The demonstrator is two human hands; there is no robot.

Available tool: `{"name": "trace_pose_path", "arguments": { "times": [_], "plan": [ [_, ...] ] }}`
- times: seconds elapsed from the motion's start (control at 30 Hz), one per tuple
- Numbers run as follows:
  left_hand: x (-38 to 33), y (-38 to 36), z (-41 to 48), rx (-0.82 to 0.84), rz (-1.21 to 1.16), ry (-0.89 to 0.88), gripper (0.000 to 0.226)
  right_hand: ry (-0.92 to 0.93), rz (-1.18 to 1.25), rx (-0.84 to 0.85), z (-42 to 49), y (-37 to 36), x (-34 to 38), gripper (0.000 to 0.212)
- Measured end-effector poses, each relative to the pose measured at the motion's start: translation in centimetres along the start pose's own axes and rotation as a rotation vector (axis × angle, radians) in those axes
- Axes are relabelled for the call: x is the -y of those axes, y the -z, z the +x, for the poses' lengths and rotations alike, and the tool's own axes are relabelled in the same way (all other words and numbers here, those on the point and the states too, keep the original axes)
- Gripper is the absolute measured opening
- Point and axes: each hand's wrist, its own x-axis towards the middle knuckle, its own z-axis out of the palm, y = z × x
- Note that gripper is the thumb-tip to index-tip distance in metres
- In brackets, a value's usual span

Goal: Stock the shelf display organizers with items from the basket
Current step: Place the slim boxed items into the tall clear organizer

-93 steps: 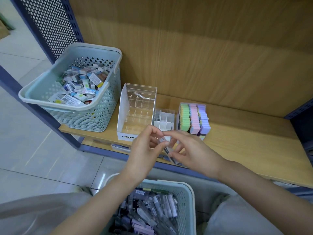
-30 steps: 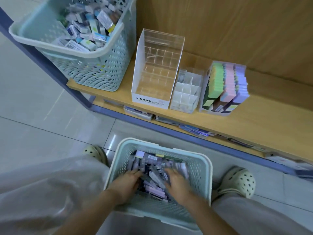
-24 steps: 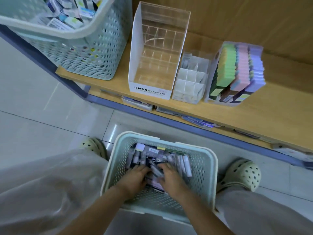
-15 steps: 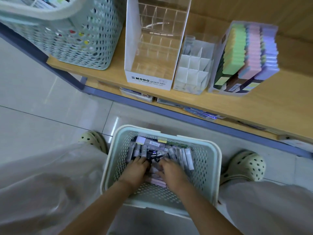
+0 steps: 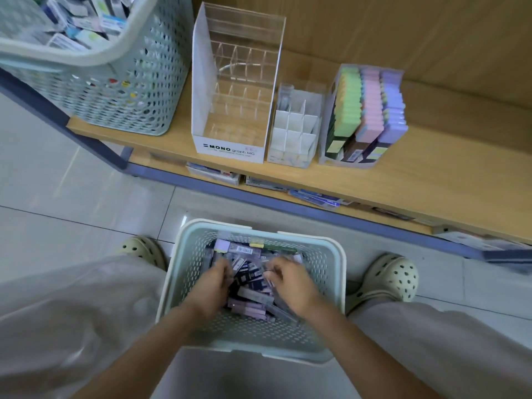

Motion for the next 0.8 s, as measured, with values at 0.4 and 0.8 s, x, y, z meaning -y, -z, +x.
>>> {"name": "trace_pose_path", "arguments": {
  "times": [0.4,0.8],
  "plan": [
    [-6.6,1.5,-4.1,0.01,-0.668,-0.097,0.024,-0.018,0.56,-0.051,-2.6,1.8,5.7,0.01],
    [-2.2,2.8,-4.2,-0.084,-0.493,-0.007,0.016,-0.087,0.001,0.076,-1.4,-0.7,-2.7,0.044]
  ]
}}
